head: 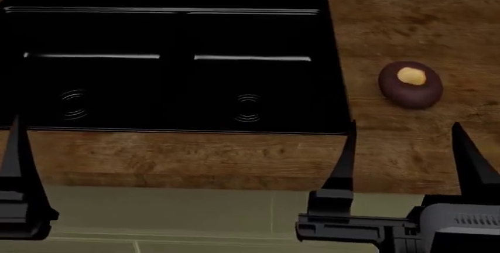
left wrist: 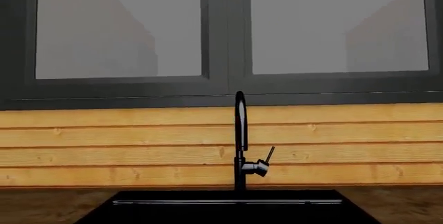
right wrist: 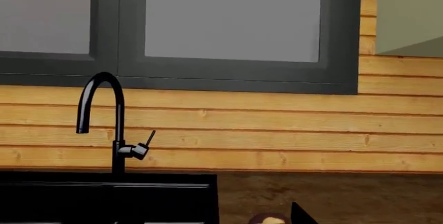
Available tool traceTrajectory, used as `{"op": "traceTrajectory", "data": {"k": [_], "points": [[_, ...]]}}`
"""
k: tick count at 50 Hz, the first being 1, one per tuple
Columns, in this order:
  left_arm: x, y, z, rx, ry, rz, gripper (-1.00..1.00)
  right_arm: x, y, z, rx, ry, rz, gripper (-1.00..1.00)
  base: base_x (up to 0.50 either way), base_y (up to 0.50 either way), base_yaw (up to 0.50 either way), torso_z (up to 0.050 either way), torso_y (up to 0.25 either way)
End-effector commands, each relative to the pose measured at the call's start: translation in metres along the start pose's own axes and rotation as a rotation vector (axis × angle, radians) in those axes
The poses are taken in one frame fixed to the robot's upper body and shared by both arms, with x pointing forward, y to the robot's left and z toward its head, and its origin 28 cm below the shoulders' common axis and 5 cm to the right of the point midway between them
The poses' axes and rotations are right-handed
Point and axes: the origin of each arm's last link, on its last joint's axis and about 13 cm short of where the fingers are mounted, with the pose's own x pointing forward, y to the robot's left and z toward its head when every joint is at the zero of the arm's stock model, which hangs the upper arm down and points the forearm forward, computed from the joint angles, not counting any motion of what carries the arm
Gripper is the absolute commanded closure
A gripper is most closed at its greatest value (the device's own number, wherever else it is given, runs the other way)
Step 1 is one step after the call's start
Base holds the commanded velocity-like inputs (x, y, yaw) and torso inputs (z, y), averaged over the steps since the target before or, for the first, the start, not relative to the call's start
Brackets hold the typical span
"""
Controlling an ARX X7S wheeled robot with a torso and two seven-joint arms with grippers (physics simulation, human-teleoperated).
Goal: Turn the sink spout to the left.
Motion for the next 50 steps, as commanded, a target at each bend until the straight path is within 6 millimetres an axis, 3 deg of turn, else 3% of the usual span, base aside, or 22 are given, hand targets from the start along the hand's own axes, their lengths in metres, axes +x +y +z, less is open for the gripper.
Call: {"op": "traceTrajectory", "data": {"k": [1, 50], "points": [[0.0006, 0.0009, 0.0020, 0.000, -0.004, 0.005, -1.00, -0.0009, -0.0001, 0.0000, 0.005, -0.001, 0.012, -1.00, 0.15, 0.39, 0.00, 0.000, 0.000], [0.0014, 0.0004, 0.0063, 0.028, -0.020, 0.002, -1.00, -0.0006, 0.0000, -0.0023, 0.007, 0.001, 0.004, -1.00, 0.16, 0.40, 0.00, 0.000, 0.000]]}}
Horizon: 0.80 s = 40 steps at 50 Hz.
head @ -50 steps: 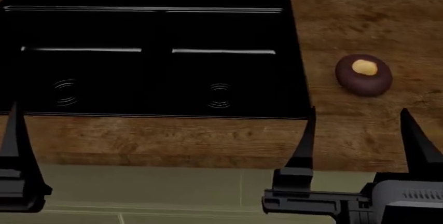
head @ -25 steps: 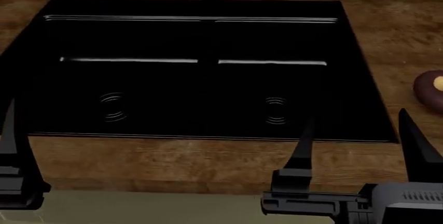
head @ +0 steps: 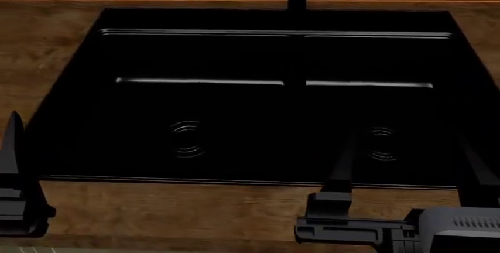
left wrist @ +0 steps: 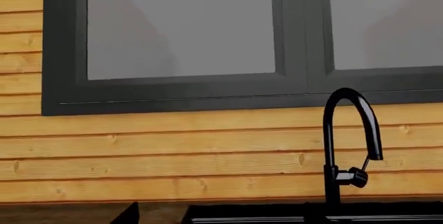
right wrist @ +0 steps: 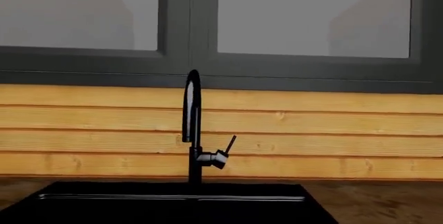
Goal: Turn the sink spout to the left.
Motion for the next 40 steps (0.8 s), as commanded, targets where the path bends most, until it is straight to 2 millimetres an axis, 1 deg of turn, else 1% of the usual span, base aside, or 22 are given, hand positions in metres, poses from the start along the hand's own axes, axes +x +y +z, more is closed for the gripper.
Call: {"op": "traceTrajectory", "data": {"k": [1, 3, 25, 32, 40], "points": [[-0.0001, -0.0005, 0.0032, -0.025, -0.002, -0.007, -1.00, 0.0003, -0.0003, -0.0006, -0.003, 0.001, -0.002, -1.00, 0.15, 0.41, 0.00, 0.000, 0.000], [-0.0003, -0.0007, 0.0032, -0.003, -0.007, -0.009, -1.00, 0.0005, -0.0009, -0.0018, -0.001, 0.005, -0.003, -1.00, 0.16, 0.40, 0.00, 0.000, 0.000], [0.0003, -0.0014, 0.0022, -0.001, -0.004, -0.011, -1.00, -0.0008, -0.0013, -0.0024, 0.010, 0.003, -0.001, -1.00, 0.16, 0.39, 0.00, 0.000, 0.000], [0.0003, -0.0016, 0.0014, 0.002, -0.002, -0.013, -1.00, -0.0008, -0.0020, -0.0044, 0.015, 0.007, -0.006, -1.00, 0.17, 0.13, 0.00, 0.000, 0.000], [-0.0002, -0.0019, 0.0006, 0.005, 0.003, -0.025, -1.00, -0.0006, -0.0023, -0.0047, 0.020, 0.014, -0.010, -1.00, 0.17, 0.00, 0.00, 0.000, 0.000]]}}
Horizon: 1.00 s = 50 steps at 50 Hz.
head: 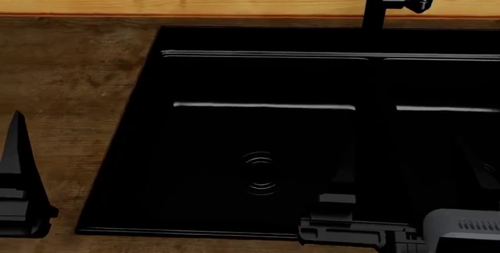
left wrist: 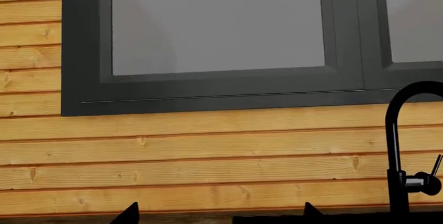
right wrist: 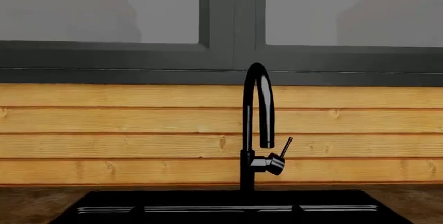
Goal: Turn the sink spout to the left.
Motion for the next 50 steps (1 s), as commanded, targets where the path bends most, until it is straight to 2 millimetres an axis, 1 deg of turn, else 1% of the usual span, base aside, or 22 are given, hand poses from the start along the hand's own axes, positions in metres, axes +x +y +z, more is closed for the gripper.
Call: {"op": "traceTrajectory", "data": {"k": [1, 10, 25, 50], "points": [[-0.0001, -0.0005, -0.0012, 0.000, 0.006, -0.012, -1.00, 0.0002, -0.0006, 0.0000, 0.002, 0.006, -0.004, -1.00, 0.17, 0.00, 0.00, 0.000, 0.000], [0.0001, -0.0007, -0.0002, 0.004, 0.004, -0.014, -1.00, -0.0001, -0.0002, -0.0006, 0.004, 0.008, -0.004, -1.00, 0.17, 0.00, 0.00, 0.000, 0.000], [0.0000, -0.0006, -0.0048, 0.013, 0.019, -0.011, -1.00, -0.0015, -0.0009, -0.0028, 0.007, 0.013, -0.008, -1.00, 0.17, 0.00, 0.00, 0.000, 0.001], [0.0003, -0.0011, -0.0030, -0.001, 0.014, -0.018, -1.00, -0.0019, -0.0008, -0.0014, 0.012, 0.010, -0.005, -1.00, 0.17, 0.00, 0.00, 0.000, 0.000]]}}
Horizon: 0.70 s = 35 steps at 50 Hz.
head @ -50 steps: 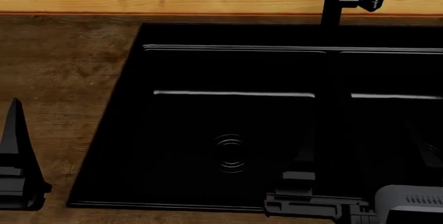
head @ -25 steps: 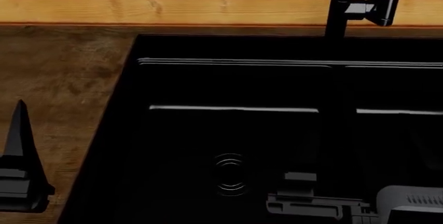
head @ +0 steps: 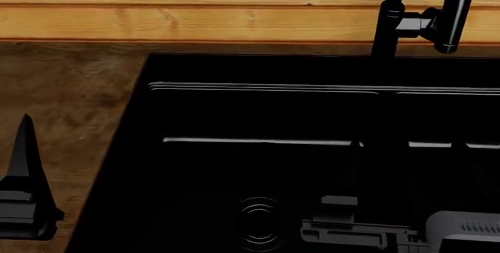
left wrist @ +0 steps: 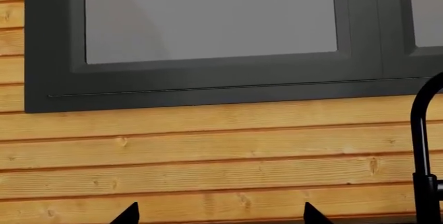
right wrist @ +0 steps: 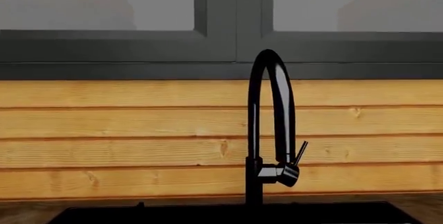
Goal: Turn the sink spout to the left.
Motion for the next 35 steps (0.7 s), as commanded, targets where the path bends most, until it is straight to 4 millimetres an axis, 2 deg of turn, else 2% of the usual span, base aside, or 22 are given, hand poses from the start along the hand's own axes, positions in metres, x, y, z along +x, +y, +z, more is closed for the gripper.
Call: {"op": "traceTrajectory", "data": {"k": [1, 17, 35], "points": [[-0.0001, -0.0004, 0.0010, -0.004, -0.001, -0.003, -1.00, -0.0004, -0.0003, 0.0004, 0.001, 0.000, 0.000, -1.00, 0.16, 0.00, 0.00, 0.000, 0.000], [0.0002, -0.0007, -0.0001, 0.012, 0.006, 0.004, -1.00, 0.0000, 0.0002, -0.0008, 0.004, -0.005, -0.003, -1.00, 0.17, 0.00, 0.00, 0.000, 0.001], [0.0008, -0.0012, -0.0010, 0.015, 0.012, 0.006, -1.00, 0.0007, 0.0005, -0.0044, -0.010, 0.012, -0.018, -1.00, 0.00, 0.00, 0.00, 0.000, 0.000]]}}
